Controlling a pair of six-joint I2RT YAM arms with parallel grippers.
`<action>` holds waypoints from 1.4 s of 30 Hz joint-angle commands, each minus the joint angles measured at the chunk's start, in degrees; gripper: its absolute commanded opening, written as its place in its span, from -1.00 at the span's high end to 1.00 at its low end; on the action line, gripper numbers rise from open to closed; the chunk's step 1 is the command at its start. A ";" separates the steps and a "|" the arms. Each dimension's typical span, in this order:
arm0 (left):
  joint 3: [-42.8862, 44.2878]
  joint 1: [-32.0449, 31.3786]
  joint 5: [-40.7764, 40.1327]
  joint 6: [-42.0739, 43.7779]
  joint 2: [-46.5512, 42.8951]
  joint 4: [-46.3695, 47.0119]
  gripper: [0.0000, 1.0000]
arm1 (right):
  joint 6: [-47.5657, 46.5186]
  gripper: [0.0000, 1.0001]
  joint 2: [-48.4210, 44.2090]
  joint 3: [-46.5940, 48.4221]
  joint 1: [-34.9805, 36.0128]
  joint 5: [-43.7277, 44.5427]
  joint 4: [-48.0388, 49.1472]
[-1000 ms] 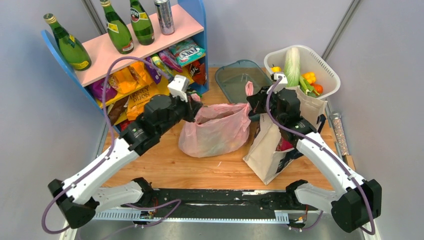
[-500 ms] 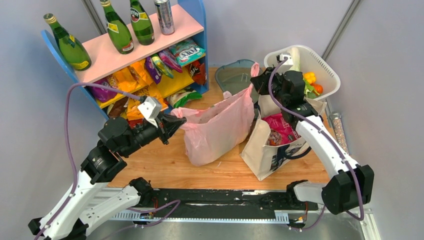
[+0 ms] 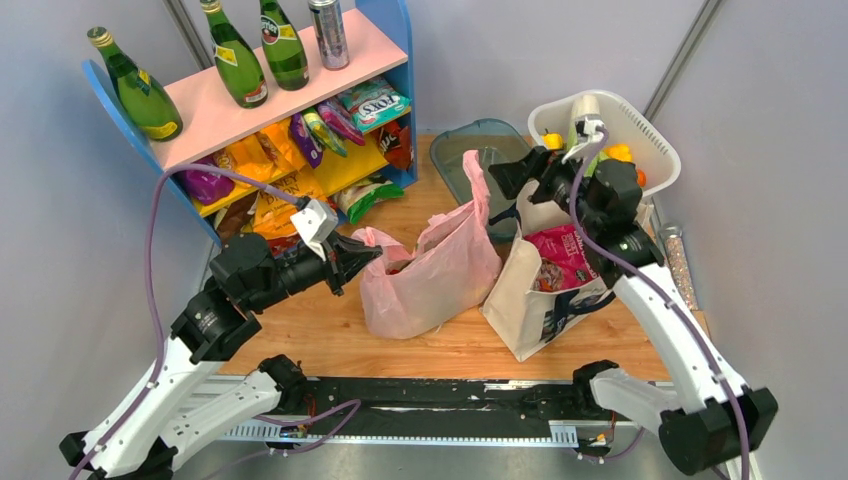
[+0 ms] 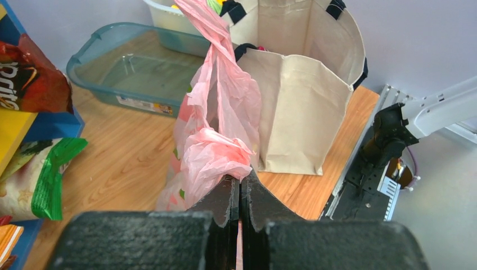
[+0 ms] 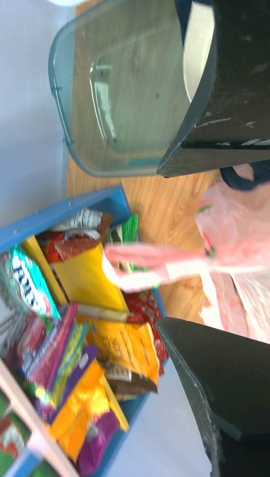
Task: Untie the knot of the grocery bags and take out the mixed food
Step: Untie the takeout bag at the center of the board, then pick up the fake vegetable from the takeout bag.
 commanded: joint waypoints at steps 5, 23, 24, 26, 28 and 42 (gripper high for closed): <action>-0.84 0.21 0.80 1.57 0.30 3.91 1.00 | 5.99 -0.93 -10.82 -5.32 9.13 3.88 -6.47; -2.33 0.21 -1.64 1.19 -2.34 2.87 1.00 | 2.79 -0.06 3.67 -5.11 30.70 14.51 -0.22; -2.52 0.21 -1.68 1.11 -2.52 2.84 1.00 | 2.22 -0.05 4.93 -4.91 30.92 16.26 -0.03; -2.65 0.21 -1.82 1.05 -2.86 2.60 1.00 | 1.28 0.01 7.18 -4.12 31.12 18.45 -0.01; -2.59 0.21 -2.22 1.04 -3.13 2.05 1.00 | 0.44 0.01 8.70 -3.88 31.87 20.83 -0.06; -0.34 0.21 -20.51 -2.01 -5.23 -5.83 1.00 | 8.62 -0.25 4.83 -13.51 34.16 31.12 -15.84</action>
